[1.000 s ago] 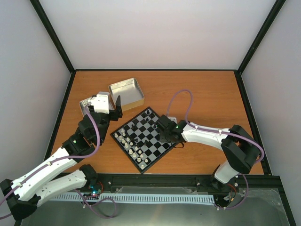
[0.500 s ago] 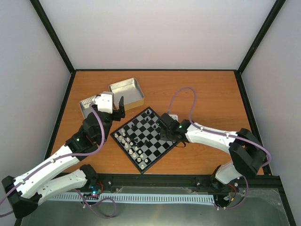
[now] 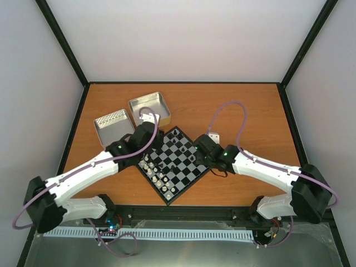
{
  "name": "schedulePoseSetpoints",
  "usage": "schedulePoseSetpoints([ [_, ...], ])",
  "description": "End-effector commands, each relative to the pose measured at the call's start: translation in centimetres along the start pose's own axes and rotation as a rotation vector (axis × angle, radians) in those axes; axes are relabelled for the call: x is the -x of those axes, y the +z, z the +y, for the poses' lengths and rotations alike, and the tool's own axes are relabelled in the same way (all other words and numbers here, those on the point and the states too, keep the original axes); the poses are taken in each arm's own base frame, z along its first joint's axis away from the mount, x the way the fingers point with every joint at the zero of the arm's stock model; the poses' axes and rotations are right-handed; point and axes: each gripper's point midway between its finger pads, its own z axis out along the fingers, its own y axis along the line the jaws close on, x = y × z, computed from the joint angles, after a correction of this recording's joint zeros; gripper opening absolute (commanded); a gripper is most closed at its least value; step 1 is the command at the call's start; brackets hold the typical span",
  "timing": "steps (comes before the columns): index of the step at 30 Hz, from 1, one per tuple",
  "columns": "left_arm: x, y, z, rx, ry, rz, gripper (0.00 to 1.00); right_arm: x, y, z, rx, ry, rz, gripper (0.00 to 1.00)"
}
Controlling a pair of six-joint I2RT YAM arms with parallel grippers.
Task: Set up the chess pieces on the board
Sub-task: Place the chess piece on the chessboard, then pick up the chess piece from the chessboard.
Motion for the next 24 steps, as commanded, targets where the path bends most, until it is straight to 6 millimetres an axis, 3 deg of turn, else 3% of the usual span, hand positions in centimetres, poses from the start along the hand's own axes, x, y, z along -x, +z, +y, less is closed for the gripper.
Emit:
schedulePoseSetpoints([
  [1, -4.4, 2.1, 0.3, 0.044, -0.094, 0.227, 0.52, 0.8, -0.1, -0.7, -0.014, 0.018, -0.047, 0.28],
  [10, -9.5, 6.6, 1.1, 0.043, -0.139, 0.456, 0.47, 0.6, -0.1, -0.9, 0.001, 0.012, -0.05, 0.28],
  [17, -11.4, 8.4, 0.5, 0.018, -0.143, 0.541, 0.46, 0.6, -0.2, -1.4, -0.005, 0.013, -0.06, 0.28],
  [24, -12.4, 9.0, 1.2, 0.072, -0.133, 0.566, 0.37, 0.6, -0.2, -1.7, -0.012, 0.013, -0.062, 0.28],
])
